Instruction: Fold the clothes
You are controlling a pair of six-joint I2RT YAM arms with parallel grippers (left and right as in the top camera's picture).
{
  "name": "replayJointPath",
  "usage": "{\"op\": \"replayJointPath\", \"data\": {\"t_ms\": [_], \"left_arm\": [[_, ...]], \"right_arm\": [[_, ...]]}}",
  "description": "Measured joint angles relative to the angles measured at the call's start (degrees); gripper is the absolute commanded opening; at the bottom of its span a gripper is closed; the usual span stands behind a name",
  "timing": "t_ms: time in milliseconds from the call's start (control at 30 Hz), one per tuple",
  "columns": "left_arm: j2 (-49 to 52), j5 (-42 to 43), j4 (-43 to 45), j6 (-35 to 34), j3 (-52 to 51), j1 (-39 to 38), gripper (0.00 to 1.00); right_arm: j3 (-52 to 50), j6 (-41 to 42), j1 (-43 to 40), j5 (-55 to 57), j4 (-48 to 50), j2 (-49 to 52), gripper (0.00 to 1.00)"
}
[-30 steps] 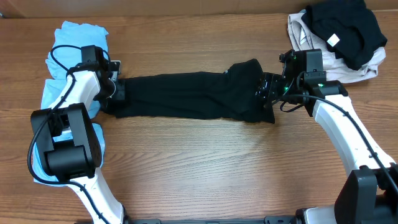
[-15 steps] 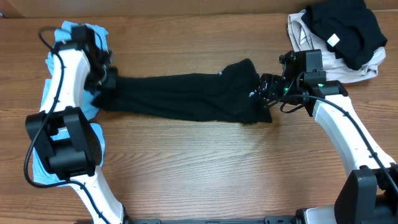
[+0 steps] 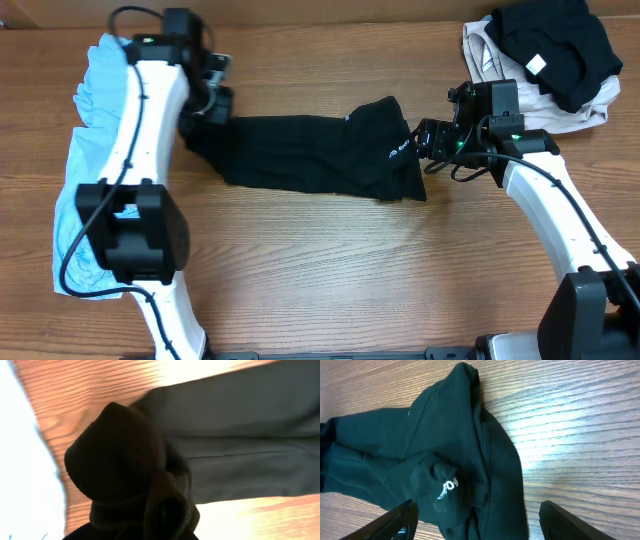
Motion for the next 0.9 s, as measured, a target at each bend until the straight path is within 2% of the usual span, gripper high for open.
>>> {"op": "replayJointPath", "data": {"t_ms": [433, 467, 500, 567, 600, 667, 900], "left_arm": [[3.0, 0.0, 3.7, 0.0, -0.1, -13.0, 0.1], [3.7, 0.0, 4.0, -0.2, -0.1, -13.7, 0.17], [4.4, 0.0, 4.2, -0.3, -0.1, -14.4, 0.31], [5.6, 0.1, 4.6, -0.9, -0.1, -15.5, 0.51], [6.2, 0.3, 4.9, -0.9, -0.1, -16.1, 0.75], [6.9, 0.5, 5.3, -1.5, -0.2, -17.1, 1.0], [7.1, 0.7, 2.3, -3.5, 0.6, -18.6, 1.0]], "right_arm": [[0.0, -0.2, 0.0, 0.0, -0.1, 0.0, 0.81], [0.0, -0.3, 0.0, 0.0, -0.1, 0.0, 0.82], [0.0, -0.4, 0.0, 0.0, -0.1, 0.0, 0.82], [0.0, -0.6, 0.0, 0.0, -0.2, 0.0, 0.82], [0.0, -0.7, 0.0, 0.0, -0.2, 0.0, 0.82], [0.0, -0.9, 0.0, 0.0, -0.2, 0.0, 0.82], [0.0, -1.2, 0.0, 0.0, -0.2, 0.0, 0.82]]}}
